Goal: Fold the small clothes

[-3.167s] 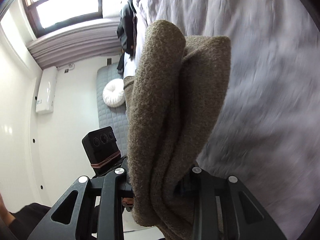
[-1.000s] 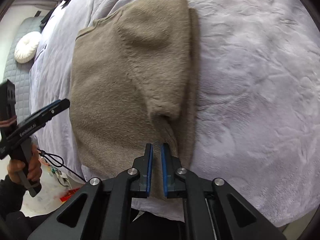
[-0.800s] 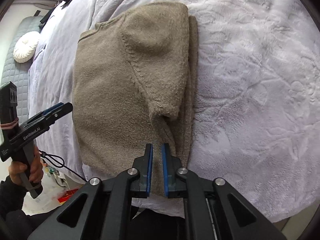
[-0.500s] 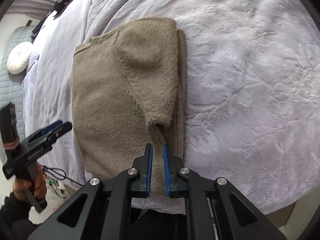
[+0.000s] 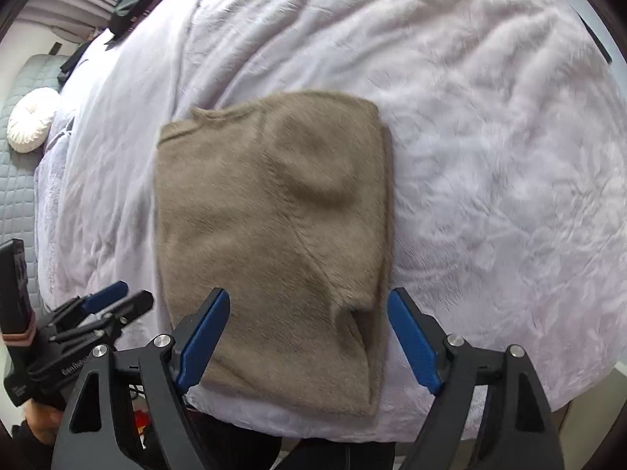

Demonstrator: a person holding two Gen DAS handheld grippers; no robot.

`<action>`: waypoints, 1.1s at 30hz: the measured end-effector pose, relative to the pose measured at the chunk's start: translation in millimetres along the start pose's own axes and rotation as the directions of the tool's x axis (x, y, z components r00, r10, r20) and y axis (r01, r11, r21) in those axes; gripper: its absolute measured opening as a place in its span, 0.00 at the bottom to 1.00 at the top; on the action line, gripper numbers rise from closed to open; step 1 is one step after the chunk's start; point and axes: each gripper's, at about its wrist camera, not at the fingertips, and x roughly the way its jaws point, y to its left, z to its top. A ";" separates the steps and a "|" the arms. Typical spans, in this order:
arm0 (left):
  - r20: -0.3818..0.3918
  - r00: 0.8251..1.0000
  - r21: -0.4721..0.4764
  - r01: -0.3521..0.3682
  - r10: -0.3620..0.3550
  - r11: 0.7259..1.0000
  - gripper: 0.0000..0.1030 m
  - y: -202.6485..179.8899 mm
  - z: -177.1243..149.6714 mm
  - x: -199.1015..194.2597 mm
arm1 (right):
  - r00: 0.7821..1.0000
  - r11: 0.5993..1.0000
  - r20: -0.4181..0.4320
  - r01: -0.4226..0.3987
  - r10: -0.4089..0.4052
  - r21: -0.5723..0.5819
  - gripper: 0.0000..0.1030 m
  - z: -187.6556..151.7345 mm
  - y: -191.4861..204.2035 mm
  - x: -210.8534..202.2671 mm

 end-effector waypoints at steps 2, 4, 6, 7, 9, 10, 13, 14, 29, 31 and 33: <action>0.028 0.999 0.006 -0.021 0.020 1.000 1.00 -1.2 0.5 -4.9 | 1.000 1.000 0.004 0.009 -0.009 -0.007 0.83 4.0 6.4 -1.0; 0.033 0.999 0.027 -0.040 0.039 0.999 1.00 -4.4 1.1 -7.2 | 1.000 1.000 0.006 0.018 -0.018 -0.016 0.85 5.5 12.2 -1.1; 0.036 0.997 0.033 -0.064 0.063 0.997 1.00 -6.5 1.7 -8.6 | 0.999 0.999 0.011 0.032 -0.032 -0.020 0.91 6.0 15.1 -1.7; 0.036 0.996 0.033 -0.079 0.078 0.996 1.00 -7.3 2.1 -8.8 | 0.999 0.999 0.016 0.046 -0.046 -0.023 1.00 6.1 17.0 -1.5; 0.042 0.994 0.024 -0.101 0.100 0.995 1.00 -7.6 1.9 -10.1 | 0.997 0.997 0.028 0.076 -0.075 -0.031 1.00 5.8 20.6 -1.2; 0.045 0.993 0.017 -0.106 0.105 0.994 1.00 -7.2 1.6 -11.0 | 0.995 0.995 0.031 0.097 -0.096 -0.033 1.00 5.8 22.3 -0.8; 0.039 0.993 -0.006 -0.110 0.111 0.994 1.00 -7.6 1.9 -10.9 | 0.988 0.988 0.040 0.149 -0.148 -0.033 1.00 5.3 25.2 -0.4; 0.034 0.992 -0.012 -0.118 0.118 0.993 1.00 -7.4 2.3 -10.6 | 0.987 0.987 0.038 0.159 -0.157 -0.033 1.00 5.0 25.8 -0.4; 0.015 0.981 -0.016 -0.194 0.194 0.981 1.00 -10.8 3.8 -10.4 | 0.968 0.966 0.039 0.251 -0.249 -0.059 1.00 4.8 37.3 -2.5; 0.014 0.979 -0.017 -0.205 0.206 0.979 1.00 -10.2 4.2 -10.9 | 0.967 0.965 0.039 0.255 -0.253 -0.056 1.00 4.6 37.2 -2.5; 0.015 0.977 -0.018 -0.212 0.213 0.977 1.00 -9.8 4.3 -11.4 | 0.966 0.965 0.039 0.258 -0.256 -0.052 1.00 4.7 36.4 -2.6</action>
